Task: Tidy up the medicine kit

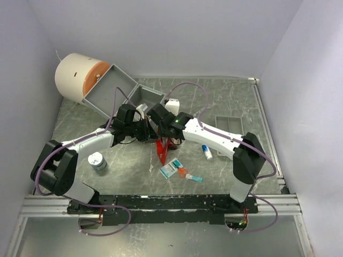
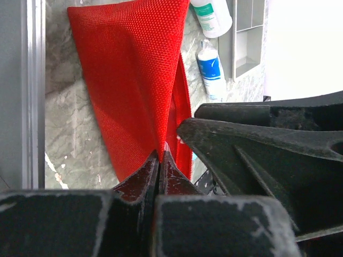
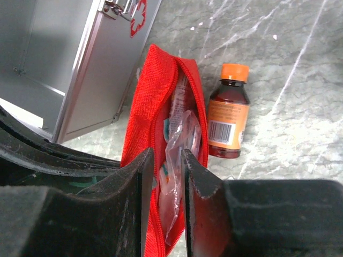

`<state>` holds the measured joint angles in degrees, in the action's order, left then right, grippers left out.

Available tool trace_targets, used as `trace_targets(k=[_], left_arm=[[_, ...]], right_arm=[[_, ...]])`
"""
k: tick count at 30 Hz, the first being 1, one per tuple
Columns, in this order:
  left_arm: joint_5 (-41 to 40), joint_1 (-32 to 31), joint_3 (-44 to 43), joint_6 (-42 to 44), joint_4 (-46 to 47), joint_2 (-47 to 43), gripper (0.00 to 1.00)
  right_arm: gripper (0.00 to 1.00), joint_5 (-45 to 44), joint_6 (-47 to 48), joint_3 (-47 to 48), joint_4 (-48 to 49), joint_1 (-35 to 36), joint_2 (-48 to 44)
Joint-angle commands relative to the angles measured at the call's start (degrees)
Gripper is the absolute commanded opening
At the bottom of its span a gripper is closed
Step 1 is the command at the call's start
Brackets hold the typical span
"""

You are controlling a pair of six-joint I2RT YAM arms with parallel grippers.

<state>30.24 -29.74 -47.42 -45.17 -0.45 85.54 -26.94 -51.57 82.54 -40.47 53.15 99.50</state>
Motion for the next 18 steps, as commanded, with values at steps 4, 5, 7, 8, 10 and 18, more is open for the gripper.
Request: trace_targets(k=[4,5,7,8,10,18], left_arm=[[2.3,-0.4,-1.8,1.5,-0.8,0.9,0.07],[2.4,-0.4,-1.8,1.6,-0.7,0.9,0.07],[2.3,-0.4,-1.8,1.7,-0.9,0.9,0.07],[2.3,-0.4,-1.9,1.8,-1.0,0.9,0.07],[2.4,-0.4,-1.9,1.9,-1.2,0.9,0.07],[2.3,-0.4,-1.8,2.3,-1.7,0.8,0.07]], right_arm=[[0.27,2.9,0.0,-0.1,2.8,-0.7,2.5],[0.27,3.0,-0.5,-0.1,2.3,-0.8,2.9],[0.31,2.9,-1.2,-0.4,1.5,-0.8,3.7],[0.32,2.8,-1.5,-0.5,1.3,-0.8,4.0],[0.33,2.5,-2.0,-0.7,0.9,-1.0,4.3],[0.28,1.2,-2.5,-1.1,0.5,-1.4,4.6]])
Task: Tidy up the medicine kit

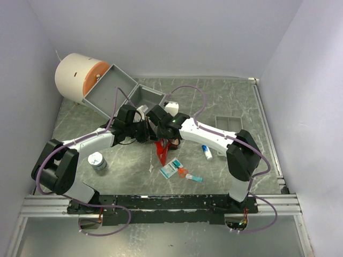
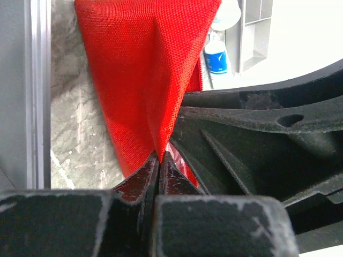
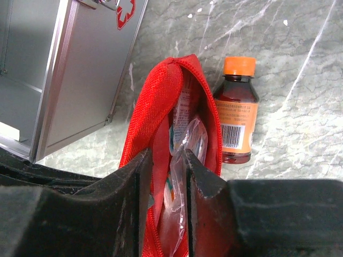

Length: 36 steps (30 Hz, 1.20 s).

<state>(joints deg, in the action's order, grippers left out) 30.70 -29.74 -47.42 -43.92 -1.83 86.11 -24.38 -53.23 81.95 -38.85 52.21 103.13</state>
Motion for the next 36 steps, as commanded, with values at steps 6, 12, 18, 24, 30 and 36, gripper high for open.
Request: trace_targets(k=[6,12,18,24,30,36], left_arm=[[1.7,-0.4,-1.8,1.0,-0.5,0.4,0.07],[1.4,-0.4,-1.9,1.1,-0.5,0.8,0.07],[1.7,-0.3,-2.1,1.4,-0.7,1.3,0.07],[2.0,-0.4,-2.2,1.7,-1.0,1.5,0.07],[2.1,-0.4,-2.2,1.6,-0.7,1.7,0.07],[2.0,-0.4,-2.2,1.8,-1.0,1.6,0.07]], right_arm=[[0.26,-3.0,-1.5,-1.0,-2.2,-0.5,-2.2],[0.31,-2.1,-0.9,-4.6,0.3,-0.9,-5.8],[0.33,2.3,-0.3,-6.0,2.6,-1.3,-3.0],[0.33,3.5,0.6,-5.4,3.6,-1.7,-1.4],[0.35,4.7,1.0,-5.7,3.9,-2.0,-0.9],[0.46,5.4,1.8,-6.6,4.6,-1.9,-3.7]])
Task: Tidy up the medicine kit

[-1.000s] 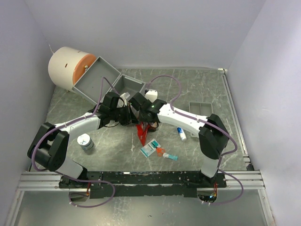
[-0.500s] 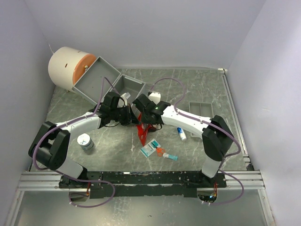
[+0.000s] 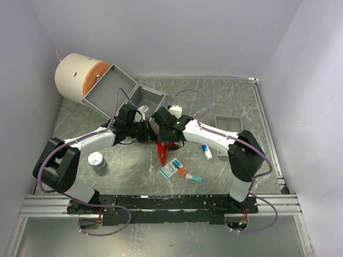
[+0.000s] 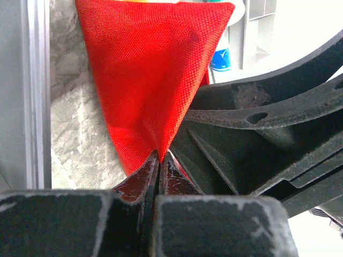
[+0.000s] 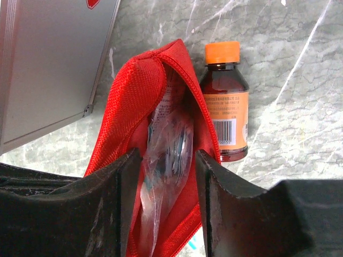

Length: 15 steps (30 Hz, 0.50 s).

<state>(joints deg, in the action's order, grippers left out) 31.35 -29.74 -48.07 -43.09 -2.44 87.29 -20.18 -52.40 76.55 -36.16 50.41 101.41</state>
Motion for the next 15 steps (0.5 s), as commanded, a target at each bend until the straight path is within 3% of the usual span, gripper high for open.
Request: trace_targets(k=[1,11,15], left_arm=[[1.3,-0.4,-1.6,1.0,-0.4,0.4,0.07],[1.2,-0.4,-1.9,0.9,-0.5,0.7,0.07],[1.3,-0.4,-2.2,0.9,-0.6,1.0,0.07]], right_arm=[[0.47,1.3,1.2,-1.4,1.9,-0.1,-2.5],[0.46,1.5,1.7,-3.3,-0.5,0.5,-5.3],[0.41,1.7,1.6,-3.3,-0.8,0.5,-3.4]])
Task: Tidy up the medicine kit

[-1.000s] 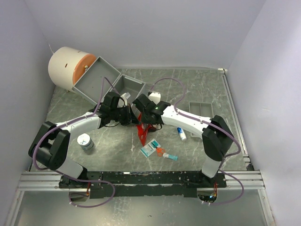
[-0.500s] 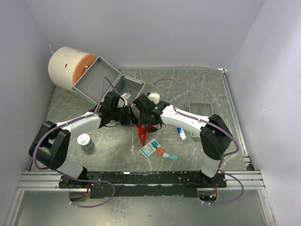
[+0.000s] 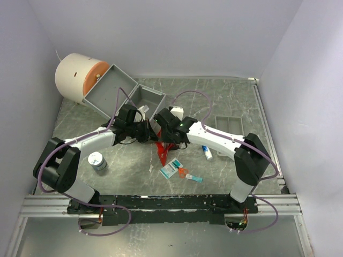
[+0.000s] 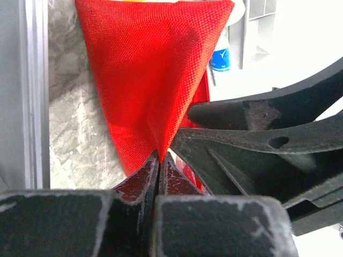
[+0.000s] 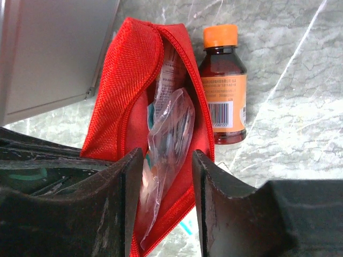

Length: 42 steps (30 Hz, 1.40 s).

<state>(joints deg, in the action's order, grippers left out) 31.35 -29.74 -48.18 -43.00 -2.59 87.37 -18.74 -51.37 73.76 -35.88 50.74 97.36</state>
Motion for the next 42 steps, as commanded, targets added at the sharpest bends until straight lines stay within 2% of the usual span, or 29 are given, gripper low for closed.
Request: trace_targets(k=[1,7,12,20,27,30,37,42], left_arm=[[1.3,-0.4,-2.1,0.7,-0.5,0.9,0.07],[1.3,-0.4,-2.4,0.8,-0.7,1.0,0.07],[1.3,-0.4,-2.3,0.8,-0.7,1.0,0.07],[1.3,-0.4,-2.3,0.8,-0.5,1.4,0.07],[1.3,-0.4,-2.2,0.9,-0.8,1.2,0.07],[1.2,-0.4,-2.2,1.0,-0.8,1.0,0.07],[1.2,-0.4,-2.2,1.1,-1.0,0.9,0.07],[1.2,-0.4,-2.4,1.2,-1.0,1.0,0.07]], right_arm=[[0.4,0.3,0.6,-0.3,-1.1,0.2,1.2],[0.3,-1.4,0.2,1.1,-1.4,0.2,3.4],[0.12,-3.7,-0.2,0.9,-0.5,0.3,2.8],[0.09,-5.0,4.6,-0.9,8.1,1.7,0.9],[0.08,-13.0,7.2,1.5,8.9,5.0,5.0],[0.1,-14.7,6.6,1.8,7.5,6.0,6.4],[0.34,-12.7,3.1,0.6,6.0,6.2,2.2],[0.43,-10.6,1.8,0.8,4.0,6.0,-1.9]])
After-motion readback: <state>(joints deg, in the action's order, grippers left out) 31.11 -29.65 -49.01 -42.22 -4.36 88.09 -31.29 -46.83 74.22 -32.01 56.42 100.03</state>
